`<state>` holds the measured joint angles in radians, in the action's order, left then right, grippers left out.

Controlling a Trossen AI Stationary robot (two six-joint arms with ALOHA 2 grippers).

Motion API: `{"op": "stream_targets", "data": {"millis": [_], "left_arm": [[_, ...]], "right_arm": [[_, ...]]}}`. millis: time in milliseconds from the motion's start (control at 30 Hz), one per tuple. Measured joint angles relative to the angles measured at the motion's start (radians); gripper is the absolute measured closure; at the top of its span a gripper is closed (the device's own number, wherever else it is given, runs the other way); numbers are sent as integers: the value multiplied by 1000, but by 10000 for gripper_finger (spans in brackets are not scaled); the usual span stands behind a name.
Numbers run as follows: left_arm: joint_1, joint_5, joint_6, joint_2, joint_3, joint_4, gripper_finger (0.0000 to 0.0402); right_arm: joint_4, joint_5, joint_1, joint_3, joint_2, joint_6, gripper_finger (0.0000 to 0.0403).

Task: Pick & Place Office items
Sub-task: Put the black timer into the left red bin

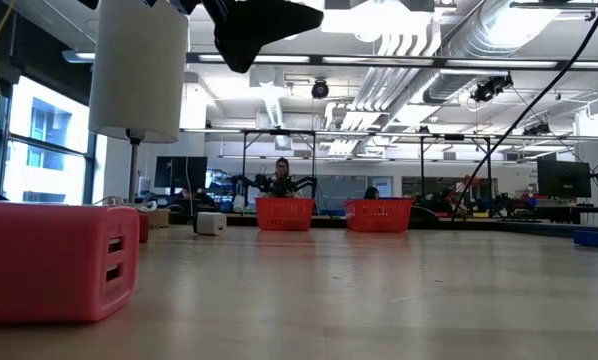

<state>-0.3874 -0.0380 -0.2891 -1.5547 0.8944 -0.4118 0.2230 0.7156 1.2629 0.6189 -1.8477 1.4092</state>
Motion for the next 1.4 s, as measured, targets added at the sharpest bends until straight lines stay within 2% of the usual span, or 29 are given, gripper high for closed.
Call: {"op": "stream_targets", "data": {"millis": [400, 600, 1067, 1233, 1400], "left_arm": [[0, 0, 1, 0, 0, 0, 64], [-1, 0, 1, 0, 0, 0, 64], [-3, -1, 2, 0, 0, 0, 64], [-3, -1, 2, 0, 0, 0, 64], [-3, -1, 4, 0, 0, 0, 64]], "right_arm": [[-32, -77, -12, -7, 74, -32, 151], [-47, -165, -57, -5, 84, -88, 151], [-87, -185, -44, -2, 97, 0, 151], [-122, -252, -43, -4, 141, -52, 151], [-240, -284, -43, 12, 169, -58, 151]]}}
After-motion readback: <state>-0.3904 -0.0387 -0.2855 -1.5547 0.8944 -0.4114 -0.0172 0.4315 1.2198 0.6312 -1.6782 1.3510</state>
